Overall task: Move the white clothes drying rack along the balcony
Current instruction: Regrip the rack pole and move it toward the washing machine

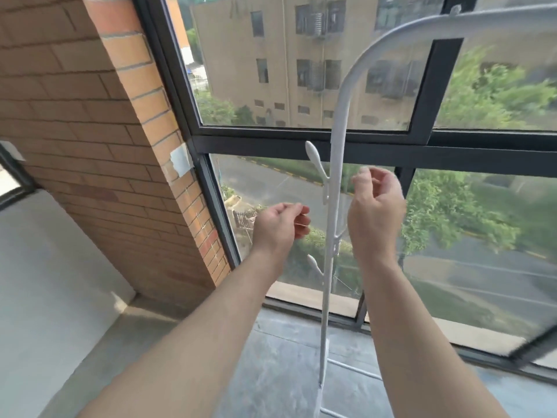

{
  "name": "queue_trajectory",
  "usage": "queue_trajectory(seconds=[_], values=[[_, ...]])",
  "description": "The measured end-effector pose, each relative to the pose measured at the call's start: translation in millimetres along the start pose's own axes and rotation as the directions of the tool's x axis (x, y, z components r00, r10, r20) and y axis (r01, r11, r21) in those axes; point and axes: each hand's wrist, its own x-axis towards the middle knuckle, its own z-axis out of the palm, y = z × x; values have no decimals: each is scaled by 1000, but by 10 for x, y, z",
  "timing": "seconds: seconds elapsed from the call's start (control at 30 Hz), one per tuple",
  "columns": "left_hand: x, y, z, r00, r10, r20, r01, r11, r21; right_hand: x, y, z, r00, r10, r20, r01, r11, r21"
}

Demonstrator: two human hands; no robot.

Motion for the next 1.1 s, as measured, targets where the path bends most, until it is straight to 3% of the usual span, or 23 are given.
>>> queue_trajectory(seconds=[0.23,0.4,0.6,0.87,1.1], values=[[578,-29,-127,957,-15,290,2,999,44,67,-123,476,958,-78,-275,76,997,-15],[801,-38,-385,826,-75,558,9,993,120,-59,-244,800,864,-94,-495,53,994,-96],[1021,-36,-408,698,-141,702,39,986,160,-194,-381,1033,829,-102,-550,-25,975,-220],[1170,-122,-144,595,-272,756,65,954,292,-102,-381,1134,798,-129,-589,-66,952,-298],[1535,-128,-6,538,-307,785,-46,919,391,215,-450,1253,739,-11,-673,75,995,65]])
